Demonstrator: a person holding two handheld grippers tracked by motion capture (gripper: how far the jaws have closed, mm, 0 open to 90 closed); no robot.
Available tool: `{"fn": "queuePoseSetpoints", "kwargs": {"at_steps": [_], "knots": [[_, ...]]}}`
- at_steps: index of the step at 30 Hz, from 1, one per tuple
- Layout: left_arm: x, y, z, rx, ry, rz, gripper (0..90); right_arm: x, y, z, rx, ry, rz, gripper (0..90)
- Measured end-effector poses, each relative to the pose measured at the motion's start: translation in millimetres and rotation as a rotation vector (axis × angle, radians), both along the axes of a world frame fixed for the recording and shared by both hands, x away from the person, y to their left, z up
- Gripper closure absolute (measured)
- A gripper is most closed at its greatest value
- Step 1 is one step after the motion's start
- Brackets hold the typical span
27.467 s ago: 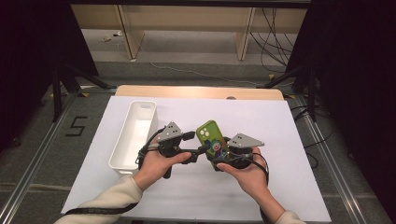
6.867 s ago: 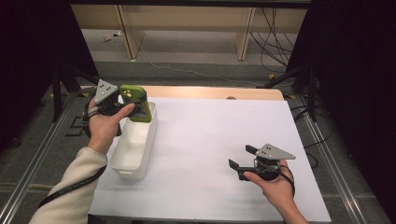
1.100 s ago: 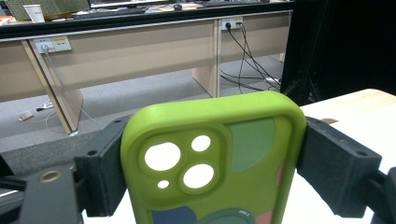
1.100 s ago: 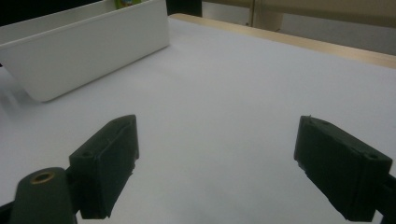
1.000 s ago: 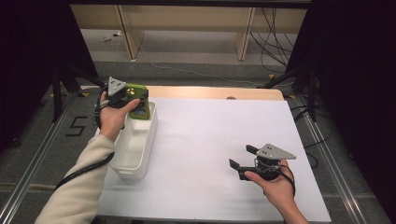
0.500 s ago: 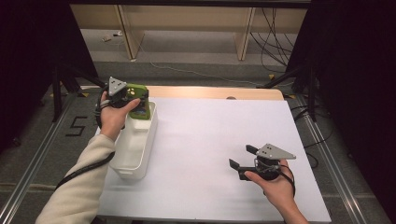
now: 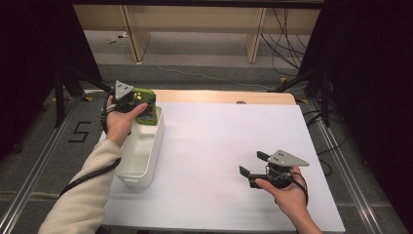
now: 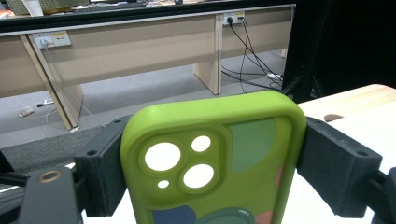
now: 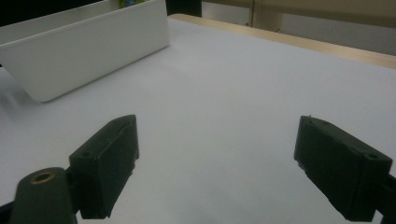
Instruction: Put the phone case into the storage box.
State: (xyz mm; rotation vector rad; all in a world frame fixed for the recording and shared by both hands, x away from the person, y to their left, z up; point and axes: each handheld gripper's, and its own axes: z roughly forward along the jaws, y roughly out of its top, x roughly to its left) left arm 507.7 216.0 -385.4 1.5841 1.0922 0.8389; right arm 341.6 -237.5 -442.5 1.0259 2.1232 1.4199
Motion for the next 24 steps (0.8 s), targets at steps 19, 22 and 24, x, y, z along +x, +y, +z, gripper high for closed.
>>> {"fn": "queuePoseSetpoints", "kwargs": {"at_steps": [19, 22, 24], "knots": [[2.7, -1.4, -3.3, 0.008, 0.009, 0.002, 16.7, 0.2, 0.2, -0.5, -0.004, 0.002, 0.003, 15.1], [3.3, -1.5, -4.3, 0.011, 0.011, 0.001, 16.8, 0.4, 0.2, -0.7, -0.004, 0.000, 0.002, 15.1], [3.5, -1.3, -4.5, 0.008, 0.011, 0.002, 16.7, 0.3, 0.4, -0.5, -0.003, 0.000, 0.003, 15.1]]}}
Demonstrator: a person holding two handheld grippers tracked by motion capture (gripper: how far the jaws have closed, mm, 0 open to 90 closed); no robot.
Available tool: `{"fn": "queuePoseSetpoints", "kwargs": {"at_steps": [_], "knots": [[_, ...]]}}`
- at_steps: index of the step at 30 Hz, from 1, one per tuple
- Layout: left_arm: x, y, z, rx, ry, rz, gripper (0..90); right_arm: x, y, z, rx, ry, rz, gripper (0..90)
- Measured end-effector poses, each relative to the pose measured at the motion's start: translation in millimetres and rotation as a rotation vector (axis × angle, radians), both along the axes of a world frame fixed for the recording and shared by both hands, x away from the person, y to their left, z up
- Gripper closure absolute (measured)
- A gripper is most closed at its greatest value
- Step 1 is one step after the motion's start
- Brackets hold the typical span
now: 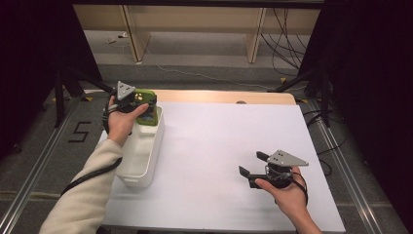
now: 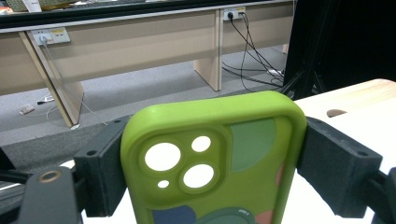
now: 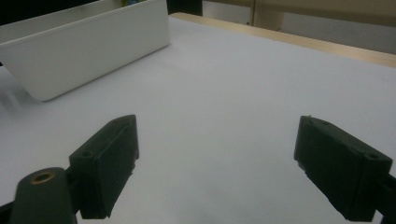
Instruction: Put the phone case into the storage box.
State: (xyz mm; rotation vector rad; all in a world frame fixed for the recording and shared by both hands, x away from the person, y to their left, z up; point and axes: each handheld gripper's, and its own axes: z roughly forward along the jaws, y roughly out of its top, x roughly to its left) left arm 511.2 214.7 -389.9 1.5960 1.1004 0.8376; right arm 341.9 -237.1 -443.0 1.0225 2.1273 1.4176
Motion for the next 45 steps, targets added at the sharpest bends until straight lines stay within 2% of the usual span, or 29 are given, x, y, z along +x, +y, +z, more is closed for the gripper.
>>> {"fn": "queuePoseSetpoints", "kwargs": {"at_steps": [30, 45], "knots": [[7.1, -4.9, -9.3, 0.029, 0.027, 0.002, 16.6, 0.1, -0.5, -0.4, -0.005, 0.004, 0.001, 15.1], [10.7, -8.4, -17.1, 0.050, 0.053, 0.005, 16.6, 0.2, 0.0, -0.4, 0.001, 0.007, 0.003, 15.1]]}}
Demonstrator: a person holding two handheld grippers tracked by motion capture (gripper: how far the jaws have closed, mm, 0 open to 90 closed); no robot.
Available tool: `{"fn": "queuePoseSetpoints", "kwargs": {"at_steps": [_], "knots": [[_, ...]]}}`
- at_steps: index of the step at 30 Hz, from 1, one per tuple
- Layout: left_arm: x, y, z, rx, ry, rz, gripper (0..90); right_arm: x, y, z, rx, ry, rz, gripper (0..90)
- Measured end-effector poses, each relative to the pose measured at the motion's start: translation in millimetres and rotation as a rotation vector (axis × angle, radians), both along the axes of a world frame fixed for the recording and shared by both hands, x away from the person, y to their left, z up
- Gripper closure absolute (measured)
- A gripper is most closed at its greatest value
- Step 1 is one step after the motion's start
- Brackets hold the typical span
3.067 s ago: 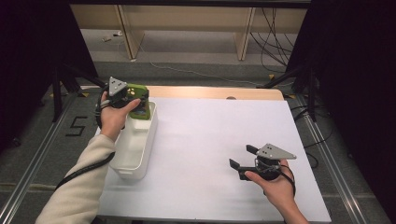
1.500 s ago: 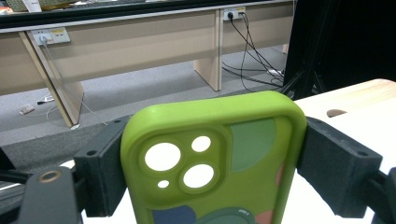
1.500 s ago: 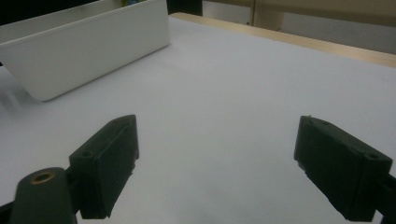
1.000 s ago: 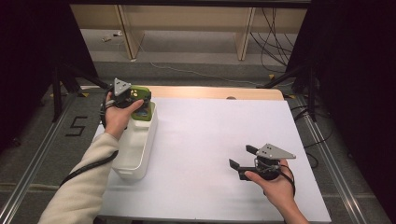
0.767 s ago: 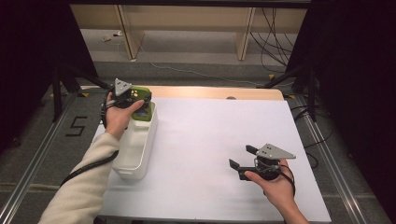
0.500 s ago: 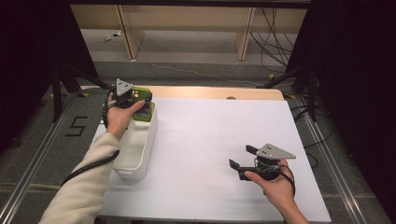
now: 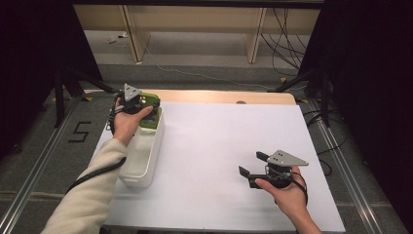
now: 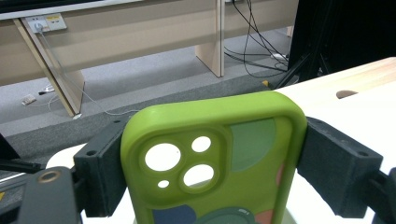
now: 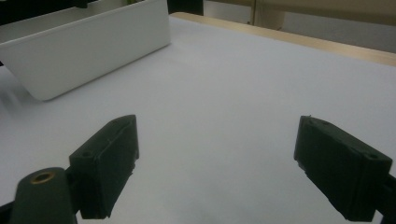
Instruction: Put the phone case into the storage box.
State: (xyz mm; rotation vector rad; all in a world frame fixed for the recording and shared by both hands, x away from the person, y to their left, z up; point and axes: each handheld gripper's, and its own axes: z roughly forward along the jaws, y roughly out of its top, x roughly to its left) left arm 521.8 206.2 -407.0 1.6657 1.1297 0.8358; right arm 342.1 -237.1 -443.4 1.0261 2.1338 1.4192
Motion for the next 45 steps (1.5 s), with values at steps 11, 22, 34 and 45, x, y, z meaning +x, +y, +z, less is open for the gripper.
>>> {"fn": "queuePoseSetpoints", "kwargs": {"at_steps": [11, 22, 34, 45], "knots": [[2.1, -0.5, -2.9, 0.003, 0.018, 0.002, 16.5, 0.0, 0.0, 0.2, 0.007, 0.000, -0.001, 15.1], [5.3, -1.9, -7.1, 0.010, 0.043, 0.007, 16.4, 0.1, -0.2, 0.4, 0.014, 0.003, -0.001, 15.1], [8.1, -2.6, -10.1, 0.009, 0.064, 0.016, 16.2, 0.1, -0.1, 0.3, 0.015, 0.006, 0.000, 15.1], [12.0, -2.9, -11.3, 0.010, 0.078, 0.019, 16.0, 0.4, 0.0, -0.4, 0.010, 0.009, 0.004, 15.1]]}}
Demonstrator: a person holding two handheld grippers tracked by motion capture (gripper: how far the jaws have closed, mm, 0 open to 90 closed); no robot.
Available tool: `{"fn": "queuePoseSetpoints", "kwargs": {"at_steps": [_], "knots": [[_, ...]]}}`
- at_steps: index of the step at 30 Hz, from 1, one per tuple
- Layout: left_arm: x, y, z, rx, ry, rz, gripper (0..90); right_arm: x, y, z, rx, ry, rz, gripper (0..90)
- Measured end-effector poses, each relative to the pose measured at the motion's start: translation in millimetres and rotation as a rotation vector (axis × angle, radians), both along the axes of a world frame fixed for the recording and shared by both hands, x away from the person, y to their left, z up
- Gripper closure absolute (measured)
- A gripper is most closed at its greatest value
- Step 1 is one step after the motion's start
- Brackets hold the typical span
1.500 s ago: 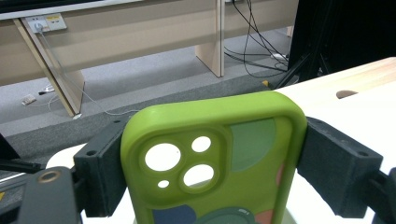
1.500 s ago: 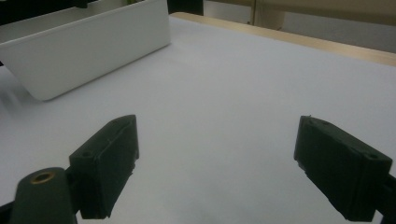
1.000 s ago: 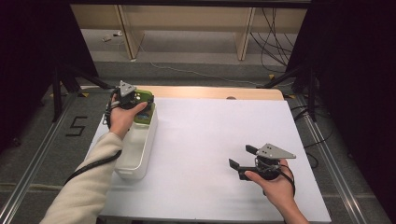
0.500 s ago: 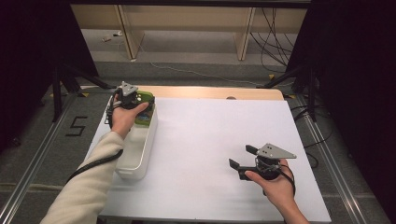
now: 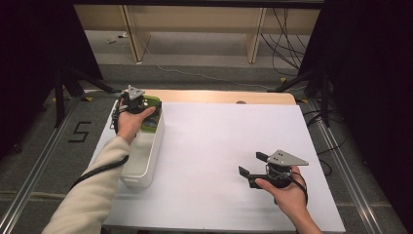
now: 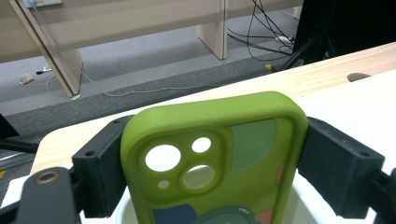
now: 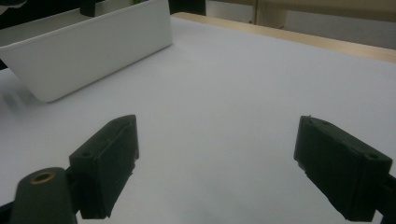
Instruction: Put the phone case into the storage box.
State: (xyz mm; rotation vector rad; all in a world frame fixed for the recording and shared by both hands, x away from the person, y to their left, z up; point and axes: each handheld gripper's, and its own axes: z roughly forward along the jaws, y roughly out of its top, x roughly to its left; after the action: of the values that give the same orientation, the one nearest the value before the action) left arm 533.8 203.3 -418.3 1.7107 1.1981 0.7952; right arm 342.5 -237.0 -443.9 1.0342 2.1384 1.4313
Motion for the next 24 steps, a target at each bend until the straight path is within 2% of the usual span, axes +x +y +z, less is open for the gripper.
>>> {"fn": "queuePoseSetpoints", "kwargs": {"at_steps": [24], "knots": [[7.9, -1.8, 0.9, 0.011, 0.029, 0.017, 14.8, 0.0, 0.6, -0.6, -0.001, 0.008, 0.003, 15.1]]}}
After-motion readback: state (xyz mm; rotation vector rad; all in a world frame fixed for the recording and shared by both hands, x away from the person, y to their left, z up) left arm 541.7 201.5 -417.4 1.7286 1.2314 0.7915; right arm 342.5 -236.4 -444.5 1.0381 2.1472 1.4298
